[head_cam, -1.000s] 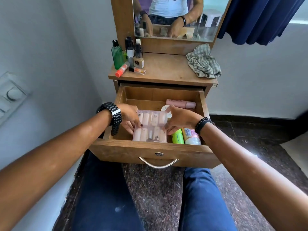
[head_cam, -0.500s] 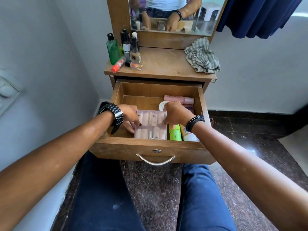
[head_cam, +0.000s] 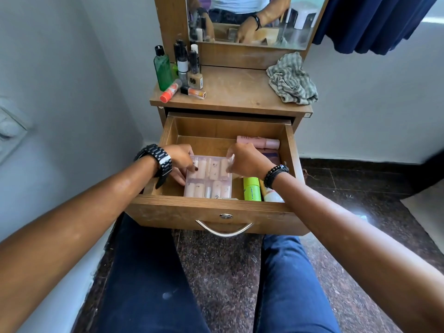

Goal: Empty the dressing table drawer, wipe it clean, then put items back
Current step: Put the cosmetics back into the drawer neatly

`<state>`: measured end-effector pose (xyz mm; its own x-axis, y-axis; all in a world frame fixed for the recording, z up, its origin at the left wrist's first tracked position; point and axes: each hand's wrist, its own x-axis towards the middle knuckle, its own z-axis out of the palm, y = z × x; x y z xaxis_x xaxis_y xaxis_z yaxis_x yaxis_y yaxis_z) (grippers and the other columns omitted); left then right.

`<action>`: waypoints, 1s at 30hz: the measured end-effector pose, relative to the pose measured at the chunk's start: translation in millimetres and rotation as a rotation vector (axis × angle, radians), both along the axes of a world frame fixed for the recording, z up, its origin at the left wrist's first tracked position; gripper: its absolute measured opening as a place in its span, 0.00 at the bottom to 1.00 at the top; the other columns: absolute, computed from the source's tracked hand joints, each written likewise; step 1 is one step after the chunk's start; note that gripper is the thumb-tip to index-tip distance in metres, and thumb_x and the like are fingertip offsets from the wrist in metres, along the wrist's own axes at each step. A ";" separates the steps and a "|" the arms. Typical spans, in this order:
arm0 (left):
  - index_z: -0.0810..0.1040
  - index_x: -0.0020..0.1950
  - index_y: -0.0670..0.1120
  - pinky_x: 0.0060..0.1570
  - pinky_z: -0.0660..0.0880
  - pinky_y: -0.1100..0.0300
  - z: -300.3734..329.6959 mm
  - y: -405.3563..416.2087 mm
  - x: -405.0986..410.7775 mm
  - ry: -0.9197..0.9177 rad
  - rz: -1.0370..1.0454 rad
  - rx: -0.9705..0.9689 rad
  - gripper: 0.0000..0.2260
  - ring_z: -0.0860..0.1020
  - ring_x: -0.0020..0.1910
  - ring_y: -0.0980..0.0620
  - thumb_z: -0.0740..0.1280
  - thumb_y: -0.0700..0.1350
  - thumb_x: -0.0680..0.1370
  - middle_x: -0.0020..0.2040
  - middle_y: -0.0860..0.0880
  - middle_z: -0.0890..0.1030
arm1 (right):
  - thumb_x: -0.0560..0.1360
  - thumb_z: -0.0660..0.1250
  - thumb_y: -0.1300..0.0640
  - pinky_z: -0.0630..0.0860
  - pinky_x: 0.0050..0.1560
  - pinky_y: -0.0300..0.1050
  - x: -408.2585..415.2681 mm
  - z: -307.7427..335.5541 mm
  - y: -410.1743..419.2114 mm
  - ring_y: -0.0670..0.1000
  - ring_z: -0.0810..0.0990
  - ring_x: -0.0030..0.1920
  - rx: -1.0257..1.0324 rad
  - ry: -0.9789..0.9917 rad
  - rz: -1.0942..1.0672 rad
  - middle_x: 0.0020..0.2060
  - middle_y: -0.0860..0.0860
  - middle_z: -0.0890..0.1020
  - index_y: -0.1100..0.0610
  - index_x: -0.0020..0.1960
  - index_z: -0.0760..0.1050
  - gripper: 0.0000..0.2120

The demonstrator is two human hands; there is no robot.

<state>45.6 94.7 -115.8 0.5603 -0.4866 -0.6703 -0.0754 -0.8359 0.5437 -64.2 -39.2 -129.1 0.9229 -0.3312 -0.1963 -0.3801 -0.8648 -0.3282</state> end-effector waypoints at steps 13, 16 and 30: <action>0.71 0.58 0.39 0.42 0.81 0.52 -5.3 -1.7 -13.2 -0.289 -0.179 0.127 0.17 0.79 0.42 0.46 0.70 0.43 0.74 0.44 0.45 0.75 | 0.73 0.69 0.62 0.79 0.45 0.47 2.2 -7.4 9.5 0.55 0.81 0.43 0.060 0.234 0.116 0.48 0.58 0.80 0.63 0.61 0.68 0.19; 0.70 0.59 0.42 0.37 0.80 0.56 -7.8 -1.8 -15.0 -0.241 -0.149 0.070 0.17 0.79 0.42 0.47 0.70 0.39 0.73 0.47 0.46 0.73 | 0.73 0.67 0.64 0.77 0.47 0.46 4.7 -6.5 6.1 0.56 0.79 0.50 -0.023 0.243 0.125 0.55 0.60 0.78 0.64 0.63 0.69 0.19; 0.70 0.58 0.43 0.42 0.81 0.47 -18.3 -7.6 -13.5 -0.176 -0.110 -0.017 0.18 0.82 0.42 0.44 0.72 0.36 0.72 0.45 0.47 0.74 | 0.71 0.71 0.60 0.66 0.29 0.28 -0.5 -8.2 -26.9 0.47 0.73 0.38 0.086 0.138 0.084 0.47 0.51 0.77 0.52 0.58 0.78 0.16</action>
